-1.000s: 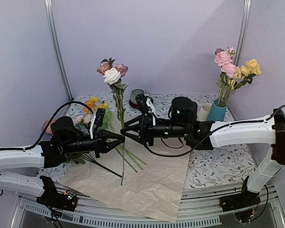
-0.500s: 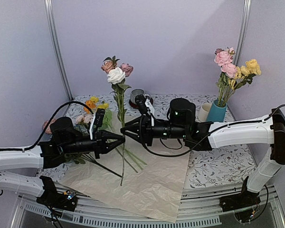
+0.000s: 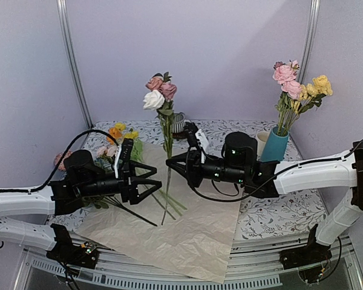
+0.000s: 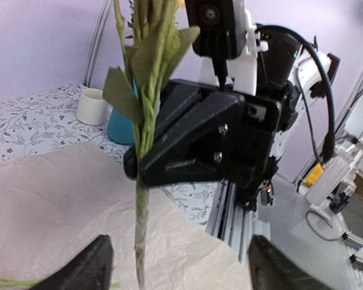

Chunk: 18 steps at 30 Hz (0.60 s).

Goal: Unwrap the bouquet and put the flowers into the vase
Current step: Pass from the left arm to the right, then place the fake flower in the vase.

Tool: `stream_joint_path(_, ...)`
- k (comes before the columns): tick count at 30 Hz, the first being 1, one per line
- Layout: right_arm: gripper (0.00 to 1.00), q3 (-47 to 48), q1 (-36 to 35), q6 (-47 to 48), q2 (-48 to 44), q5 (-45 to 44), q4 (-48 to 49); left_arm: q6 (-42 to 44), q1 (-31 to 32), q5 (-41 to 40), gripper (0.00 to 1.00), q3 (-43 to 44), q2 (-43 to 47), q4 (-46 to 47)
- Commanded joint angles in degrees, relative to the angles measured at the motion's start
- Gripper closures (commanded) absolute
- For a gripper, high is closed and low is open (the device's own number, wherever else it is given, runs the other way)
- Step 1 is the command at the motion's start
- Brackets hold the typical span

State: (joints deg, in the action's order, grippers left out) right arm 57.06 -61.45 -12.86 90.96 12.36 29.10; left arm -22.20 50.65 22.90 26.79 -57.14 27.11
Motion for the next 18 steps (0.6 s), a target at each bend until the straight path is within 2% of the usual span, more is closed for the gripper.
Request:
stream_joint_path(1,0.97,-3.8,0.1,1.3,-6.1,-12.4,1.2,-0.4,0.6,-2.5,0.07,-0.8,1.6,-0.3)
stream_joint_path(4,0.98,-6.4,0.2,2.7,-9.0,-18.3,0.9,-0.5,0.7,-3.4,0.02,-0.9,2.3,-0.4)
stream_joint_path(14,0.98,-7.7,0.9,10.2,-13.6,-36.6,-5.6,-2.1,0.7,-7.2,0.02,-4.6,4.6,2.3)
stream_joint_path(18,0.98,-4.5,3.3,18.8,-16.5,-42.0,-10.2,-2.4,0.7,-7.8,0.03,-6.2,6.6,2.7)
